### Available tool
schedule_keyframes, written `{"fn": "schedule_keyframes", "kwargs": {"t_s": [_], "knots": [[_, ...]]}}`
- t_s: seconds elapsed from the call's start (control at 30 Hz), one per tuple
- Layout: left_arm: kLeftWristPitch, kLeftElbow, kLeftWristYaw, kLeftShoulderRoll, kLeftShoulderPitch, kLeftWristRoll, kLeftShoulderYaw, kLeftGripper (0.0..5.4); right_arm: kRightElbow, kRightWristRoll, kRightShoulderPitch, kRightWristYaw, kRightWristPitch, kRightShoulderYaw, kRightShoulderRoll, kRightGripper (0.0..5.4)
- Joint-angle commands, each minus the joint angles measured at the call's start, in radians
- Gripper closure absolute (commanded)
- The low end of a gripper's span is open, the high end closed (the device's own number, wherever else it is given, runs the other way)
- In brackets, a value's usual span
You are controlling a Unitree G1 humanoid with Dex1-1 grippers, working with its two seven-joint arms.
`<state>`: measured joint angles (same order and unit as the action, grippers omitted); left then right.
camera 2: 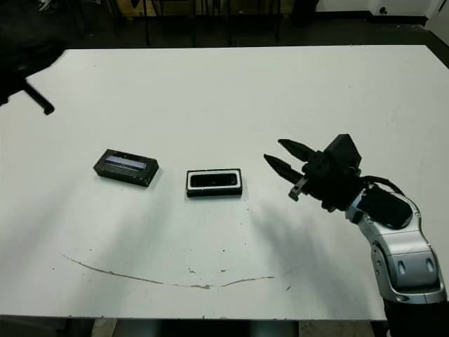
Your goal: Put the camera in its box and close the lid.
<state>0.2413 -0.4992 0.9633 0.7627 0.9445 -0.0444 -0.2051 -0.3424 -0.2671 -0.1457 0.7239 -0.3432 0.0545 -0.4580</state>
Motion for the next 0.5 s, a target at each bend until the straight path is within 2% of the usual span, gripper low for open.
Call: {"fn": "schedule_keyframes", "kwargs": {"t_s": [0.03,0.07,0.23,0.5], "knots": [[-0.019,-0.332,0.166,-0.095,0.209,-0.162,-0.184,5.40,0.005,-0.014,0.001,0.000,-0.024,-0.012,-0.020,5.25],[-0.029,-0.393,0.186,-0.123,0.244,-0.184,-0.205,5.40,0.008,-0.018,0.001,0.001,-0.026,-0.010,-0.021,5.39],[-0.001,-0.660,0.209,-0.274,0.354,-0.280,-0.268,5.40,0.010,-0.028,0.000,-0.001,-0.032,-0.011,-0.030,5.39],[-0.042,-0.797,0.138,-0.374,0.323,-0.357,-0.279,5.40,-0.001,-0.028,0.010,-0.008,-0.039,-0.021,-0.046,5.39]]}}
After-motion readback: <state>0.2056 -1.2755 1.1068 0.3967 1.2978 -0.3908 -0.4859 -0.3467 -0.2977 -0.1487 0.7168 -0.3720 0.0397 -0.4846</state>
